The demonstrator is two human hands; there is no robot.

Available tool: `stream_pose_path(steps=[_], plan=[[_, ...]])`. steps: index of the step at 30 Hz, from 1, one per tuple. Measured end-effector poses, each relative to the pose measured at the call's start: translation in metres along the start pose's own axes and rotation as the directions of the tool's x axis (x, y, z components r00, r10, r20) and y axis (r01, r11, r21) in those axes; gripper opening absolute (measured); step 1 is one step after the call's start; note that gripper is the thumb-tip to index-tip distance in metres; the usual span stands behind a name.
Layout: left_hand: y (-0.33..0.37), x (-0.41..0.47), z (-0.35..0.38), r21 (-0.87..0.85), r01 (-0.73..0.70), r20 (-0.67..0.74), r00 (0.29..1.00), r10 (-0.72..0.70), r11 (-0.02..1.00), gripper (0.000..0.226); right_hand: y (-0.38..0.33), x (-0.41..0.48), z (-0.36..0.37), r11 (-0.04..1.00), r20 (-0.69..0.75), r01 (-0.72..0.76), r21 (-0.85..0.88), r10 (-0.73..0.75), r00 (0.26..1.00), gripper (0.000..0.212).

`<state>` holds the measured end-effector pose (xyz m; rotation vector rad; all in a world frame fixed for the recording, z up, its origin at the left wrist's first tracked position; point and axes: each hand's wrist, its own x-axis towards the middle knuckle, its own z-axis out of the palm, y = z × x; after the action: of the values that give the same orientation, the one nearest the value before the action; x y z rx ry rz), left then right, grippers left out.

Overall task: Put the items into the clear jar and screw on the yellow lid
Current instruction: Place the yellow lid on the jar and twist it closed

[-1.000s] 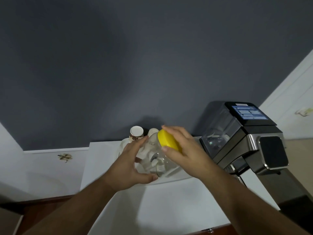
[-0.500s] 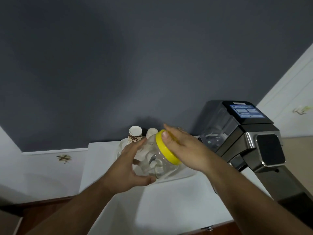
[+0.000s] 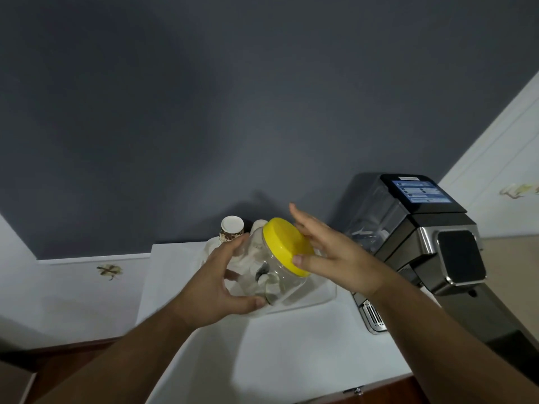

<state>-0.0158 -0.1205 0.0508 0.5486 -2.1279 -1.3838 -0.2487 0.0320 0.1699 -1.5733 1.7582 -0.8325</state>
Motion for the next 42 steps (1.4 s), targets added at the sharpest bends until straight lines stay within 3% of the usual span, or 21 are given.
stream_pose_path(steps=[4,7,9,11,13,15,17,20,22,24,26,29,31,33,34,36,39,42], plan=[[0.002,-0.001,0.0,-0.017,0.0,-0.013,1.0,0.0,1.0,0.116,-0.002,0.007,0.006,0.981,-0.198,-0.099,-0.164,0.065,0.978,0.116],[0.005,0.002,-0.003,-0.048,0.004,-0.033,0.999,-0.006,0.999,0.113,0.004,0.002,0.003,0.997,-0.109,0.003,-0.079,-0.012,0.994,0.112],[0.006,0.004,-0.004,-0.046,0.01,-0.031,0.999,-0.012,0.999,0.112,0.005,0.005,0.007,0.99,-0.061,0.01,-0.143,-0.019,0.998,0.113],[0.005,0.005,-0.004,-0.035,0.017,-0.036,0.999,-0.019,0.999,0.114,0.001,0.011,0.013,0.97,-0.155,-0.07,-0.232,0.034,0.987,0.121],[0.004,0.005,-0.004,-0.044,0.014,-0.05,0.999,-0.016,0.999,0.115,-0.003,0.012,0.017,0.966,-0.233,-0.077,-0.246,0.018,0.972,0.115],[0.004,0.007,-0.005,-0.047,0.008,-0.053,0.999,-0.01,0.999,0.116,0.001,0.012,0.018,0.987,-0.193,0.012,-0.16,-0.043,0.98,0.098],[0.004,0.007,-0.005,-0.039,0.009,-0.046,0.999,-0.011,0.999,0.116,0.004,0.012,0.019,0.989,-0.164,0.041,-0.142,-0.064,0.984,0.097],[0.004,0.006,-0.006,-0.048,0.018,-0.045,0.999,-0.02,0.999,0.116,0.001,0.013,0.02,0.971,-0.313,-0.026,-0.239,-0.052,0.948,0.101],[0.004,0.006,-0.008,-0.053,0.021,-0.057,0.998,-0.024,0.998,0.115,0.002,0.012,0.019,0.996,-0.379,0.014,-0.086,-0.046,0.924,0.091],[0.003,0.006,-0.008,-0.061,0.025,-0.056,0.998,-0.028,0.998,0.115,0.005,0.013,0.014,0.999,-0.281,0.046,0.028,-0.036,0.959,0.08],[0.001,0.006,-0.006,-0.067,0.021,-0.051,0.998,-0.025,0.998,0.115,0.008,0.016,0.016,0.999,-0.163,0.049,-0.007,-0.05,0.985,0.088],[0.001,0.006,-0.004,-0.066,0.029,-0.057,0.998,-0.032,0.997,0.115,0.005,0.021,0.023,0.998,-0.236,-0.063,-0.015,0.058,0.97,0.108],[0.0,0.006,-0.003,-0.063,0.026,-0.061,0.998,-0.03,0.998,0.116,0.002,0.02,0.024,0.994,-0.277,-0.084,-0.063,0.063,0.959,0.105],[0.0,0.007,-0.002,-0.052,0.023,-0.043,0.999,-0.025,0.998,0.115,0.002,0.017,0.021,0.999,-0.209,-0.028,-0.04,0.019,0.978,0.083],[0.0,0.007,-0.001,-0.051,0.02,-0.034,0.999,-0.022,0.999,0.114,0.004,0.016,0.018,1.0,-0.156,0.007,-0.01,-0.009,0.988,0.083],[0.0,0.005,0.001,-0.05,0.019,-0.029,0.999,-0.02,0.999,0.113,0.005,0.016,0.014,0.999,-0.115,0.026,-0.035,-0.03,0.993,0.099],[-0.003,0.002,0.001,-0.037,0.028,-0.049,0.998,-0.029,0.999,0.112,-0.004,0.022,0.014,0.984,-0.195,-0.095,-0.149,0.065,0.979,0.121],[-0.004,0.002,0.0,-0.043,0.029,-0.04,0.999,-0.031,0.999,0.112,-0.003,0.015,0.008,0.993,-0.077,0.0,-0.118,-0.009,0.997,0.105]])
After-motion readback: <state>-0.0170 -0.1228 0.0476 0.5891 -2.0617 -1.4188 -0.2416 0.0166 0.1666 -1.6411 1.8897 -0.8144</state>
